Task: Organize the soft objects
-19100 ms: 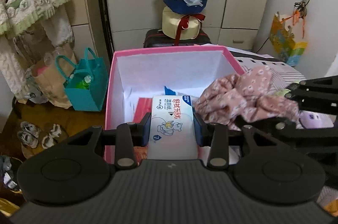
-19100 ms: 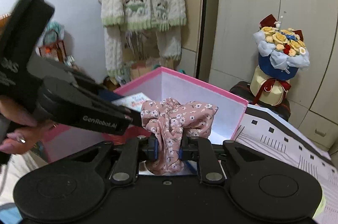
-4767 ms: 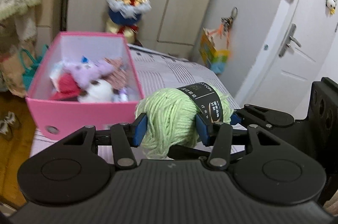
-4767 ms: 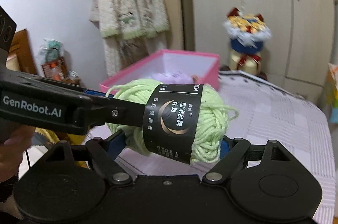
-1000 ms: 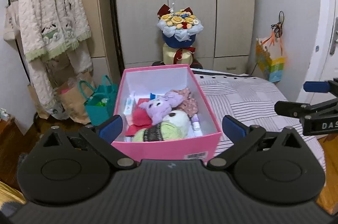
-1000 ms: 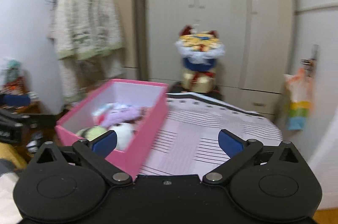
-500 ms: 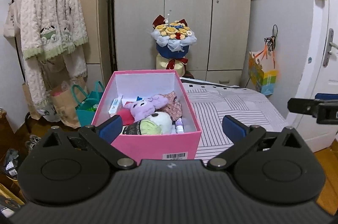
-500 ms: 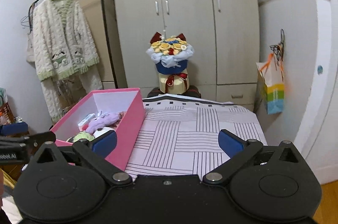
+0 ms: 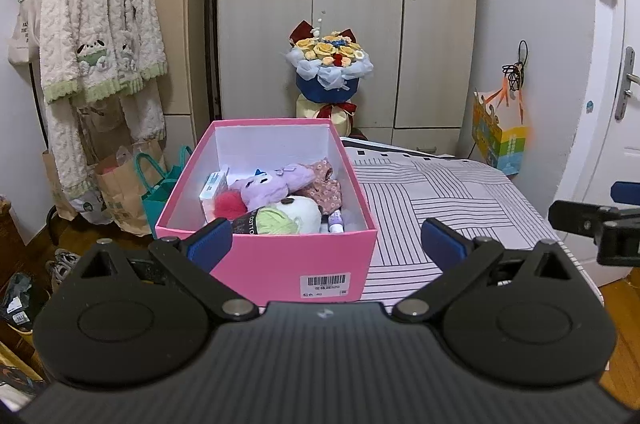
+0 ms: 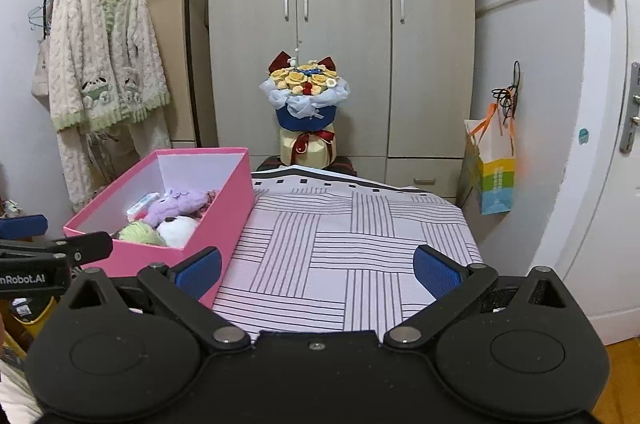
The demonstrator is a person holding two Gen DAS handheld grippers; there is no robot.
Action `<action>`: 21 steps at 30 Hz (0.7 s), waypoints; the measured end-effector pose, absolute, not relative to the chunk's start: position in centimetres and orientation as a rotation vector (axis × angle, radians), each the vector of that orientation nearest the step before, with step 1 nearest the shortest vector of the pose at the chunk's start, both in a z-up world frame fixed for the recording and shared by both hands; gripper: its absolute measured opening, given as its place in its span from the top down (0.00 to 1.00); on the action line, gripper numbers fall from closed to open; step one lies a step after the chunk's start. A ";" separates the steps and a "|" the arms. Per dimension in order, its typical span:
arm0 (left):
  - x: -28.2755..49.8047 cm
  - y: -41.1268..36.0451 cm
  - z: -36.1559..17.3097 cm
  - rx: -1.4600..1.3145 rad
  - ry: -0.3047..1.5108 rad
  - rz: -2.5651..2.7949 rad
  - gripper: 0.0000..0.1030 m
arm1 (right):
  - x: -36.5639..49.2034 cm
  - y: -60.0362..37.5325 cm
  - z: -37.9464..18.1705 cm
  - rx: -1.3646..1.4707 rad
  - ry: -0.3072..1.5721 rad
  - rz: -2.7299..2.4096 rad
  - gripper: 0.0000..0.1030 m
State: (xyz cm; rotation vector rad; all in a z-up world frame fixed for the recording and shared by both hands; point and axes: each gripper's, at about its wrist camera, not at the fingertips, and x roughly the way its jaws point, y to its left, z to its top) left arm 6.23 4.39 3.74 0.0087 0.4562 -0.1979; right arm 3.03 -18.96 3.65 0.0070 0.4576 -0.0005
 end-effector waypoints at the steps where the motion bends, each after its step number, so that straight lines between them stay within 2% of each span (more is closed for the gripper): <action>1: 6.2 4.4 3.7 0.008 0.455 -0.197 0.00 | 3.0 -18.9 3.6 -0.001 0.457 -0.006 0.00; 21: 5.2 4.2 3.0 0.006 0.417 -0.184 0.00 | 1.5 -18.0 3.3 -0.055 0.399 -0.007 0.00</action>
